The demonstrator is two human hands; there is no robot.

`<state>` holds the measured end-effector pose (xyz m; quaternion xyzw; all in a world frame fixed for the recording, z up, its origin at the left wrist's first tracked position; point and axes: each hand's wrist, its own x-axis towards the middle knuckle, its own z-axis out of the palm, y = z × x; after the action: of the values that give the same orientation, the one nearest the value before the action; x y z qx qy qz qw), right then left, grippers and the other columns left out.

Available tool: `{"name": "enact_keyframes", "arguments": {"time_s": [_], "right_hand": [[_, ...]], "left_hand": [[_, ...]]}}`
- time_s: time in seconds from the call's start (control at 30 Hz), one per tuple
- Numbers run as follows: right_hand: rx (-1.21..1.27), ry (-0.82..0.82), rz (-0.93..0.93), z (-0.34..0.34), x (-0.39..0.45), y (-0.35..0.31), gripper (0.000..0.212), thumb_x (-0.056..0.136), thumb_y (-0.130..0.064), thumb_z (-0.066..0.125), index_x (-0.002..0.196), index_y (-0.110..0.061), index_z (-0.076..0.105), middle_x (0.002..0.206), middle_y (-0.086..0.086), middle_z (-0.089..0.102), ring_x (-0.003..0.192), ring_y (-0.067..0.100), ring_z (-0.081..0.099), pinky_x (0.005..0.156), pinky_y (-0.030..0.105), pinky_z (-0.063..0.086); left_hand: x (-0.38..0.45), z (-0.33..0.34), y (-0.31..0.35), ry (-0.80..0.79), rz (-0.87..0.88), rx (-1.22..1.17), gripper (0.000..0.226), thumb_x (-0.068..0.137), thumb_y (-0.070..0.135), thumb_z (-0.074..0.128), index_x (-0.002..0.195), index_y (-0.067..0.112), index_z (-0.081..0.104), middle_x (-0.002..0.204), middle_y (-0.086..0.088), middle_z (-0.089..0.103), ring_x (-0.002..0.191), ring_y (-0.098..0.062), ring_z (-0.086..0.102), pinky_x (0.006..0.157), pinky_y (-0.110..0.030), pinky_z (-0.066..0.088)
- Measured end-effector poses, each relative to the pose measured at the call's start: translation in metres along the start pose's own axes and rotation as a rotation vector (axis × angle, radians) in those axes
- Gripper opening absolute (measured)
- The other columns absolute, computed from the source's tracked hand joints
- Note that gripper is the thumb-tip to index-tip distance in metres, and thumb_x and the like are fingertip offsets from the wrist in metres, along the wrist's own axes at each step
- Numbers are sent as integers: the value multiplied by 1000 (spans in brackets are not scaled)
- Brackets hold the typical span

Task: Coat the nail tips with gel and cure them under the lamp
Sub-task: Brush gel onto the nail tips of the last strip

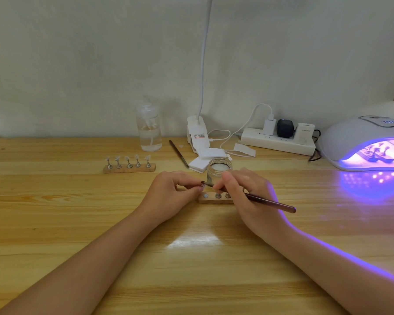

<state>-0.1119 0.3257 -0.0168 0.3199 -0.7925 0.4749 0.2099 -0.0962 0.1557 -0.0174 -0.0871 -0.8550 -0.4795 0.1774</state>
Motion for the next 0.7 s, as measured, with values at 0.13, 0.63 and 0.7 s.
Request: {"name": "enact_keyframes", "arguments": {"time_s": [0.13, 0.63, 0.7], "right_hand": [[94, 17, -20, -3, -3, 1, 47, 88, -42, 34, 61, -20, 66, 56, -15, 60, 66, 2, 58, 74, 22, 40], [18, 72, -50, -3, -2, 1, 42, 89, -38, 35, 62, -25, 63, 60, -15, 58, 68, 6, 54, 71, 23, 41], [-42, 58, -40, -1, 0, 0, 35, 89, -41, 35, 68, -32, 61, 62, -19, 57, 73, 3, 53, 71, 20, 39]], "left_hand": [[-1, 0, 0, 4, -20, 9, 15, 77, 2, 68, 89, 9, 73, 79, 3, 66, 60, 14, 51, 54, -1, 32], [0, -1, 2, 4, -34, 19, 14, 77, 4, 69, 87, 14, 74, 79, 4, 66, 64, 12, 53, 55, -2, 34], [-1, -1, 2, 5, -35, 13, 15, 77, 4, 69, 86, 15, 74, 80, 3, 66, 64, 11, 53, 55, -3, 34]]}}
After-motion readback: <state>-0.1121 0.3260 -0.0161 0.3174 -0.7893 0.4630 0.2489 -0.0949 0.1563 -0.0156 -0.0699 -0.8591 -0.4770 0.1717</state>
